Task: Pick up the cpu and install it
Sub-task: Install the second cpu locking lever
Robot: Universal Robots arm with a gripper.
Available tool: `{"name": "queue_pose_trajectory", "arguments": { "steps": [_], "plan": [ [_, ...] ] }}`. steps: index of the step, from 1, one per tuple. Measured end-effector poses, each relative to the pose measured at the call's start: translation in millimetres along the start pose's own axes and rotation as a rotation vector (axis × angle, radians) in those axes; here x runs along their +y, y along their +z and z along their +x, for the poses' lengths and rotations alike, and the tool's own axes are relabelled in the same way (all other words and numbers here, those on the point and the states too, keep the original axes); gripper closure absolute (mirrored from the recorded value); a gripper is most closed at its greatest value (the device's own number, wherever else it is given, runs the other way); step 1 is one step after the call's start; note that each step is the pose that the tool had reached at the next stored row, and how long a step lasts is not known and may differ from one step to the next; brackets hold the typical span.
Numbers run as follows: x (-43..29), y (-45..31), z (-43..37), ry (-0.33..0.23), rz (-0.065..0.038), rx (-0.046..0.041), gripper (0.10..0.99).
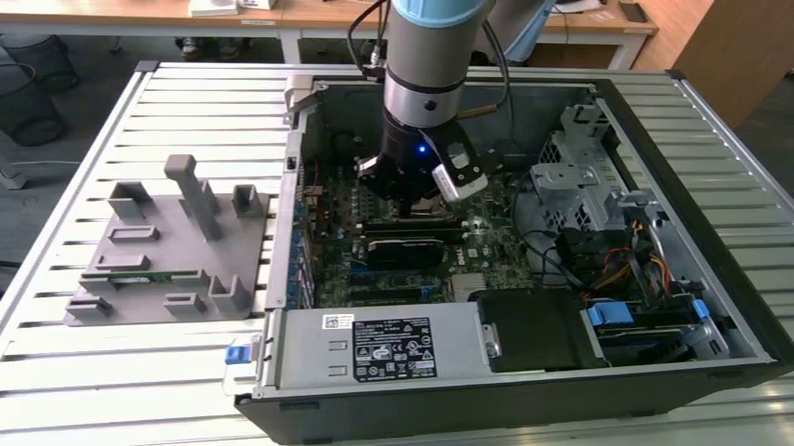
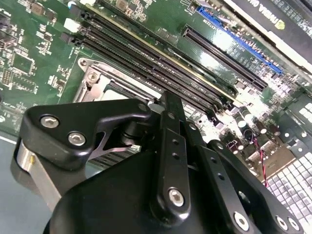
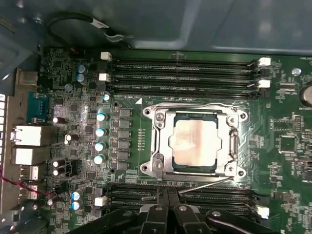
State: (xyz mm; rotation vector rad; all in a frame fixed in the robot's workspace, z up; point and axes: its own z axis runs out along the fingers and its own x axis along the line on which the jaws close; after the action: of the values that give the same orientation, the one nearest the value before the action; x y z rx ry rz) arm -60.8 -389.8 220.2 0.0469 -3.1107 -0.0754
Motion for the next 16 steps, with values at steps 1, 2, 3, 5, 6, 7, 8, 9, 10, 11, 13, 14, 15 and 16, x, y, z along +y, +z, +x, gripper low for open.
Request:
{"name": "queue_pose_trajectory", "arguments": {
  "steps": [1,2,3,5,6,7,8,9,10,11,13,14,15,16],
  "plan": [
    [-0.8,0.9,0.0,0.0,-0.002,0.0002,0.98],
    [-2.1,1.5,0.0,0.0,-0.008,-0.0001,0.98],
    [-3.4,1.8,0.1,-0.001,-0.017,-0.0003,0.98],
    [-6.4,2.3,0.2,-0.001,-0.032,-0.0008,0.98],
    [-8.1,2.6,0.2,-0.001,-0.039,-0.0011,0.98],
    [-9.5,2.8,0.3,-0.001,-0.044,-0.0012,0.98],
    [-10.9,3.1,0.5,-0.002,-0.05,-0.0013,0.98],
    [-12.1,3.4,0.8,-0.002,-0.055,-0.0014,0.98],
    [-13.2,3.7,1.2,-0.002,-0.062,-0.0017,0.98],
    [-14.0,4.2,1.8,-0.002,-0.068,-0.0019,0.98],
    [-15.1,5.3,3.2,-0.002,-0.081,-0.0022,0.98],
    [-15.4,6.0,4.1,-0.003,-0.086,-0.0024,0.98],
    [-15.5,6.8,5.1,-0.003,-0.091,-0.0025,0.98],
    [-15.6,7.7,6.1,-0.003,-0.094,-0.0026,0.98]
  ]
}}
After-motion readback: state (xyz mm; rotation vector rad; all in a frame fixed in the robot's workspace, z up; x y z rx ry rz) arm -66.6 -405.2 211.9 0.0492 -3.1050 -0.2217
